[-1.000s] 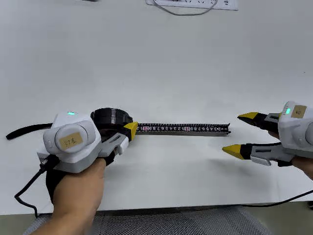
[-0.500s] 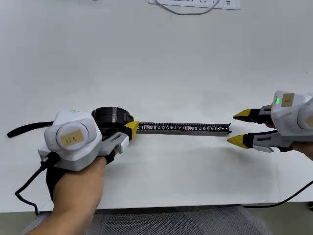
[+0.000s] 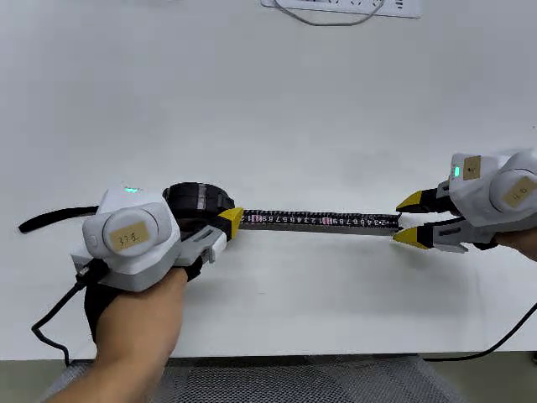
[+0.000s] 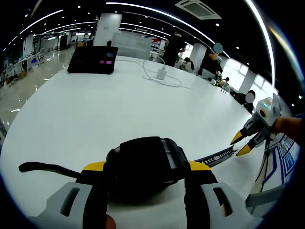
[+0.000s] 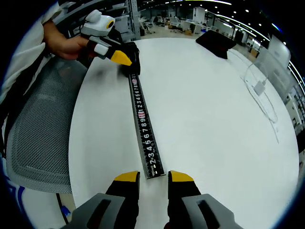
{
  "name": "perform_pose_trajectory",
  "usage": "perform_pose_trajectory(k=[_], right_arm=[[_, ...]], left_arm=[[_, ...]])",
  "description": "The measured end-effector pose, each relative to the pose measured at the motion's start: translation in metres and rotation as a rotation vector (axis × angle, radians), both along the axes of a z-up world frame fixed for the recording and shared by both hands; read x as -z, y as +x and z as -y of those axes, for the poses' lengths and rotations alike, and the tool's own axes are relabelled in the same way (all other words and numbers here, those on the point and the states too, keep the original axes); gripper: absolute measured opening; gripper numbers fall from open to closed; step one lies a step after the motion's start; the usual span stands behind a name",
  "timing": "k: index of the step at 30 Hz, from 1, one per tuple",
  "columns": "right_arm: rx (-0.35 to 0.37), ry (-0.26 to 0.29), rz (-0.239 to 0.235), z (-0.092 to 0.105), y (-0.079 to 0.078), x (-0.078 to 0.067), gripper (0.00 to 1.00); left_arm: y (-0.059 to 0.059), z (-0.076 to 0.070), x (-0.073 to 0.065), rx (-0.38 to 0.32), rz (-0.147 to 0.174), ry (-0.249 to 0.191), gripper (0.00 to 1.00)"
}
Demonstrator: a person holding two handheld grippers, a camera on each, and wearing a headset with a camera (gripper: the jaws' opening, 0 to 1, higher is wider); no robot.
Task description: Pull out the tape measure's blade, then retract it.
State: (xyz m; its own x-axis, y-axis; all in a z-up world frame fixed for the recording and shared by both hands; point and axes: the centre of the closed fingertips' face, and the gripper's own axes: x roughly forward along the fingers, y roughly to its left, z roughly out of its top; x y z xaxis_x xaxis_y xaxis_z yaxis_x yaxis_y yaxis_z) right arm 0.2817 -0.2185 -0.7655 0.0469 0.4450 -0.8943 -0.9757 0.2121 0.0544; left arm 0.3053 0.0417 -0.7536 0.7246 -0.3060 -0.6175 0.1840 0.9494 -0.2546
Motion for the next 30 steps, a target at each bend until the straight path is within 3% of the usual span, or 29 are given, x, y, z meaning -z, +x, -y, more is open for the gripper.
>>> perform_pose_trajectory(k=[17, 30], right_arm=[[-0.109, -0.059, 0.016, 0.002, 0.001, 0.011, 0.12], [-0.113, -0.102, 0.046, 0.003, 0.001, 0.014, 0.12]], left_arm=[[0.0, 0.0, 0.002, -0.001, -0.003, -0.002, 0.61], [0.0, -0.001, 0.001, -0.008, -0.013, -0.008, 0.61]])
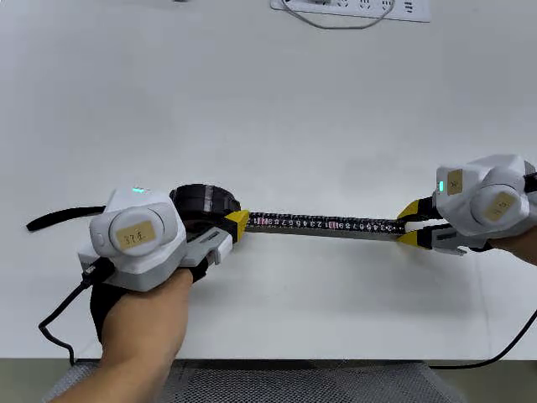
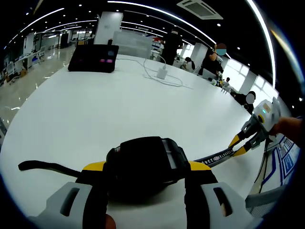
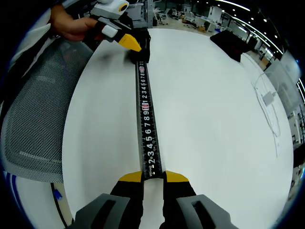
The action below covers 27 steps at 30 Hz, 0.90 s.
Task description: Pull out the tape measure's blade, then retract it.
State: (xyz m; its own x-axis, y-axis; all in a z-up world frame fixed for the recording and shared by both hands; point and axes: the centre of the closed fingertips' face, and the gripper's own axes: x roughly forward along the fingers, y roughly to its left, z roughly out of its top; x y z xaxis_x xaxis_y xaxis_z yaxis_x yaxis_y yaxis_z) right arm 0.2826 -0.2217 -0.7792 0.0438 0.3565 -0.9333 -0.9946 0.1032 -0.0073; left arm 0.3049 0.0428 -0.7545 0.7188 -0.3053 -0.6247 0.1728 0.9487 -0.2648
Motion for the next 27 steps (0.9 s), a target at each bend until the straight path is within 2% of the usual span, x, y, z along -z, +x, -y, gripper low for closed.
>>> perform_pose_trajectory(k=[10, 20, 27], right_arm=[[0.018, -0.009, -0.008, 0.0016, -0.0016, 0.0004, 0.11], [0.013, -0.011, -0.012, 0.001, -0.0024, 0.0, 0.11], [0.013, -0.005, -0.015, 0.0009, -0.003, -0.0004, 0.11]], left_arm=[[-0.0006, -0.0009, -0.0027, -0.013, -0.006, -0.019, 0.6], [-0.0009, -0.0009, -0.0022, 0.006, -0.013, 0.003, 0.59], [-0.0011, -0.0012, -0.0019, 0.014, -0.03, -0.001, 0.57]])
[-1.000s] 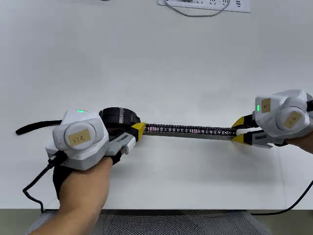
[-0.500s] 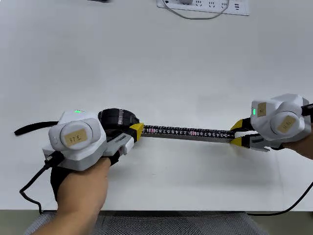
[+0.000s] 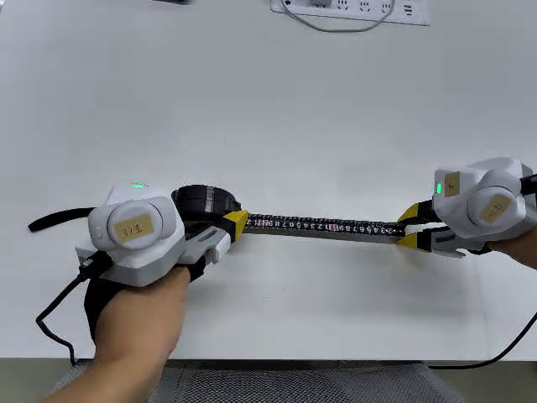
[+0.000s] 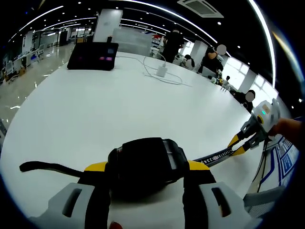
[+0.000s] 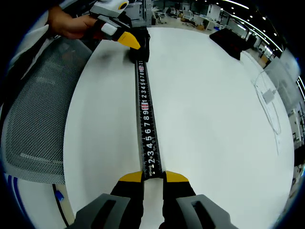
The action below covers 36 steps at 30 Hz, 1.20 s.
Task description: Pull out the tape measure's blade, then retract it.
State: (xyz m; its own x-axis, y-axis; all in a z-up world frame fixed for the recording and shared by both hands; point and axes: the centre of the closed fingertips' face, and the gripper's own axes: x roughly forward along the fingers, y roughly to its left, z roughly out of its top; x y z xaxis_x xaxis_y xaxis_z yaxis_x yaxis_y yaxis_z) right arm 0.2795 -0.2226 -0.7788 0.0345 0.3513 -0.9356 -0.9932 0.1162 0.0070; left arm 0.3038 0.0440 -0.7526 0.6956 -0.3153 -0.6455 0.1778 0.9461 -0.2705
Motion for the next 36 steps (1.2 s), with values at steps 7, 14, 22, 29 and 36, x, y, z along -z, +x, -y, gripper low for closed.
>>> perform_pose_trajectory(k=[7, 14, 22, 29, 36], right_arm=[[0.003, 0.007, 0.002, -0.001, 0.002, 0.0, 0.11], [-0.003, 0.017, -0.001, -0.005, 0.005, -0.002, 0.1], [-0.001, 0.036, -0.005, -0.011, 0.007, -0.004, 0.1], [-0.005, 0.049, -0.009, -0.016, 0.008, -0.005, 0.1], [-0.014, 0.059, -0.009, -0.023, 0.008, -0.007, 0.1]], left_arm=[[0.0, 0.0, 0.0, 0.0, -0.005, -0.006, 0.57], [0.0, 0.0, 0.0, 0.001, -0.004, -0.013, 0.57], [0.0, -0.001, 0.001, 0.0, -0.006, -0.021, 0.57], [0.0, -0.001, 0.001, -0.001, -0.007, -0.028, 0.57], [0.0, -0.001, 0.001, -0.001, -0.007, -0.035, 0.57]])
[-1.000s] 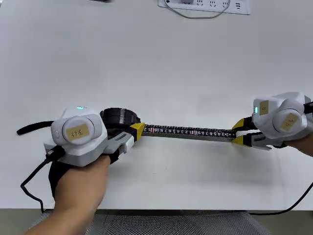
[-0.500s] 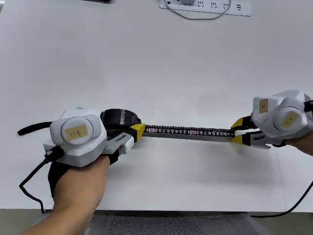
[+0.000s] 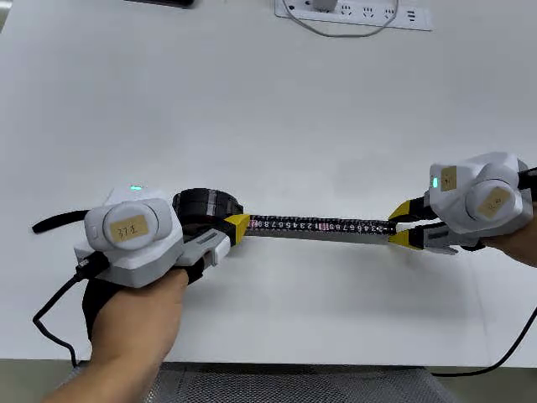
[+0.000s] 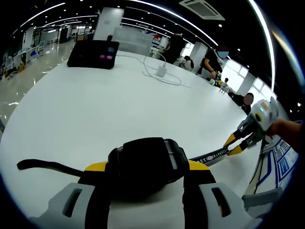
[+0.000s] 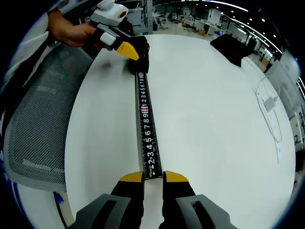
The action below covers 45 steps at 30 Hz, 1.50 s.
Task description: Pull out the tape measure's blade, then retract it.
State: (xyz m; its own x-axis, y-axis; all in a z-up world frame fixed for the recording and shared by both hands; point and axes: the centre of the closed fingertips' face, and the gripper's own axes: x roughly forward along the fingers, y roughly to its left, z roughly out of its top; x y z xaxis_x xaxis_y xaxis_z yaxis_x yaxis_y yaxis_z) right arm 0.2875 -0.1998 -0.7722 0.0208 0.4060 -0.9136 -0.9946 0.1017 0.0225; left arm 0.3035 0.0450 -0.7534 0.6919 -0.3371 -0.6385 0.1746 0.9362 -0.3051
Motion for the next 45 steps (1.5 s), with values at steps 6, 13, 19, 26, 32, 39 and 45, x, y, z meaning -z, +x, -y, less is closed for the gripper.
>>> perform_pose_trajectory(k=[6, 13, 19, 26, 32, 39, 45], right_arm=[[-0.005, 0.008, -0.007, -0.006, 0.0, 0.0, 0.1], [-0.002, 0.029, -0.014, -0.015, 0.001, -0.002, 0.1], [-0.013, 0.034, -0.018, -0.021, 0.001, -0.001, 0.1], [-0.017, 0.049, -0.024, -0.027, 0.002, -0.003, 0.1], [-0.025, 0.057, -0.025, -0.033, 0.003, -0.004, 0.1], [-0.028, 0.069, -0.032, -0.041, 0.003, -0.004, 0.1], [-0.031, 0.089, -0.04, -0.05, 0.003, -0.004, 0.1]], left_arm=[[0.0, 0.0, 0.0, 0.003, -0.003, -0.004, 0.57], [0.0, 0.001, 0.0, 0.004, -0.004, -0.011, 0.57], [-0.001, 0.002, 0.0, 0.012, -0.005, -0.01, 0.57], [-0.002, 0.002, -0.001, 0.009, -0.006, -0.016, 0.57], [-0.002, 0.002, -0.001, 0.01, -0.007, -0.018, 0.57], [-0.002, 0.001, -0.001, 0.01, -0.008, -0.024, 0.57], [-0.002, 0.001, -0.001, 0.008, -0.009, -0.03, 0.57]])
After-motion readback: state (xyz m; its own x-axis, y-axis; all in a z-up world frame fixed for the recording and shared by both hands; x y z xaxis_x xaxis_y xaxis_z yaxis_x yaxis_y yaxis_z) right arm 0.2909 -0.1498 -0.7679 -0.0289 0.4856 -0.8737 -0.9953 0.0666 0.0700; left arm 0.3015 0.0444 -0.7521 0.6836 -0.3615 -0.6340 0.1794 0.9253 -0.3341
